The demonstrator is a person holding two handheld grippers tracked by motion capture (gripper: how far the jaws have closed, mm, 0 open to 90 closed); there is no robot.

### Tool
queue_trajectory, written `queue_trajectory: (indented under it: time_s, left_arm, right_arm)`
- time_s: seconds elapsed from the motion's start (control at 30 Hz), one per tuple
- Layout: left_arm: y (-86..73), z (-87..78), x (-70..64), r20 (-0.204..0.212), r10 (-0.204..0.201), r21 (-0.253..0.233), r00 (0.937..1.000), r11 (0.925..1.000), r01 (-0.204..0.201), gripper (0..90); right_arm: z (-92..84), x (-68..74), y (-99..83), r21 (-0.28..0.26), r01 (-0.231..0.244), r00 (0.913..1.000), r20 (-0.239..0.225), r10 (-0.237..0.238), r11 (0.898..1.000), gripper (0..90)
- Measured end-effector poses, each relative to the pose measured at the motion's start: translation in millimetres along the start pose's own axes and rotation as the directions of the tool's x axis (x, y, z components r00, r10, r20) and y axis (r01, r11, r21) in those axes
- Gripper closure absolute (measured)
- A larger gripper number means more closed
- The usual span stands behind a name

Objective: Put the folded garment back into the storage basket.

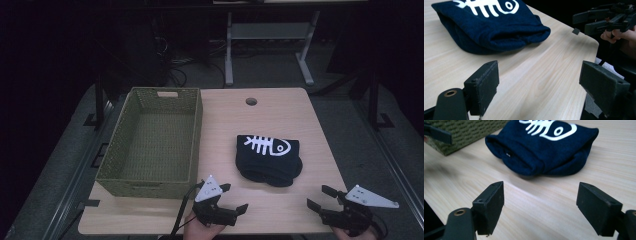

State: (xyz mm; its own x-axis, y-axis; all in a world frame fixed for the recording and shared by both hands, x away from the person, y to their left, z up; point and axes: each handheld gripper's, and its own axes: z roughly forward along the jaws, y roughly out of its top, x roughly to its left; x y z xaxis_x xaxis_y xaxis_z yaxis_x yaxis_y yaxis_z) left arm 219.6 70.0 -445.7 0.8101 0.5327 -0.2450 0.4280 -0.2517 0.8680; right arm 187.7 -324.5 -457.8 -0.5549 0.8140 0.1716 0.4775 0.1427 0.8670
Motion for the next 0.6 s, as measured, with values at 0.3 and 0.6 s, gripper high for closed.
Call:
queue_trajectory:
  time_s: [0.3, 0.6]
  left_arm:
    - [2.5, -3.6, 1.2, 0.013, -0.036, -0.011, 0.9993, 0.9993, 0.036, 15.5]
    - [13.8, 1.6, -1.3, -0.011, -0.003, -0.026, 0.9999, 0.9997, 0.003, 15.5]
  right_arm:
    - [4.0, 2.4, 4.9, 0.008, -0.006, 0.9998, -0.019, 0.006, 1.0, 21.9]
    - [13.8, -1.3, 25.4, 0.022, 0.028, 0.9988, -0.042, -0.027, 0.999, 21.8]
